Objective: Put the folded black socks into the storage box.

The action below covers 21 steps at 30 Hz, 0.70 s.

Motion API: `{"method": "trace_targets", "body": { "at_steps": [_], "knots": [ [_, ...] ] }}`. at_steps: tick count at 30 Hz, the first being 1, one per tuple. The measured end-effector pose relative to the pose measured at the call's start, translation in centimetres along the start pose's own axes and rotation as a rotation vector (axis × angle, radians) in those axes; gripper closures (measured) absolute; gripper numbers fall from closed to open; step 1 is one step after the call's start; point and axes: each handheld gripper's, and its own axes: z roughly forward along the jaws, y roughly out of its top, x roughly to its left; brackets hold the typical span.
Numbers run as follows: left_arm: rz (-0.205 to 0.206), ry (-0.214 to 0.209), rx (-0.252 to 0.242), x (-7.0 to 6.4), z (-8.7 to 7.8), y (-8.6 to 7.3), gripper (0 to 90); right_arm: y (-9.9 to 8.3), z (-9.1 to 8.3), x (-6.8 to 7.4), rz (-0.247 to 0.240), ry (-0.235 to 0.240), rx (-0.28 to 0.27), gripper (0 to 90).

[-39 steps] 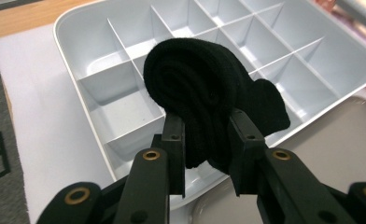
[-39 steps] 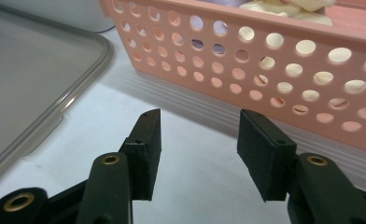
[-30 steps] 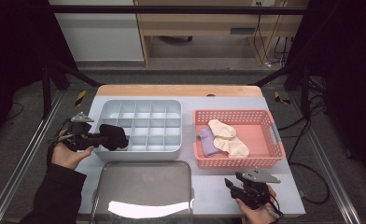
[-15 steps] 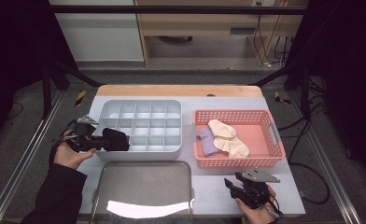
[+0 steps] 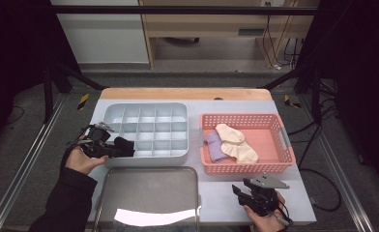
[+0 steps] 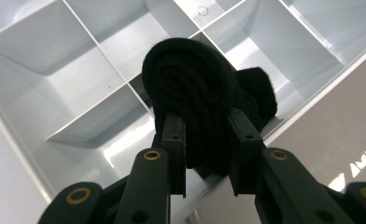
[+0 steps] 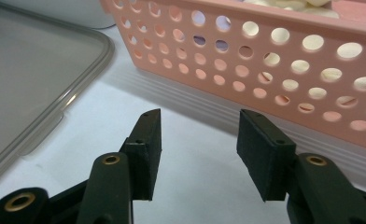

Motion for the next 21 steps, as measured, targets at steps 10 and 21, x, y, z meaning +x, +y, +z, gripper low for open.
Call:
{"method": "trace_targets", "body": {
  "at_steps": [10,21],
  "knots": [
    [-0.014,0.020,0.015,-0.3,1.6,0.2,69.1,0.0,0.1,0.1,0.008,0.006,0.004,50.4],
    [-0.095,0.027,-0.192,-0.3,0.4,-0.7,53.7,-0.1,0.0,0.0,0.009,0.006,0.000,49.9]
  ]
}}
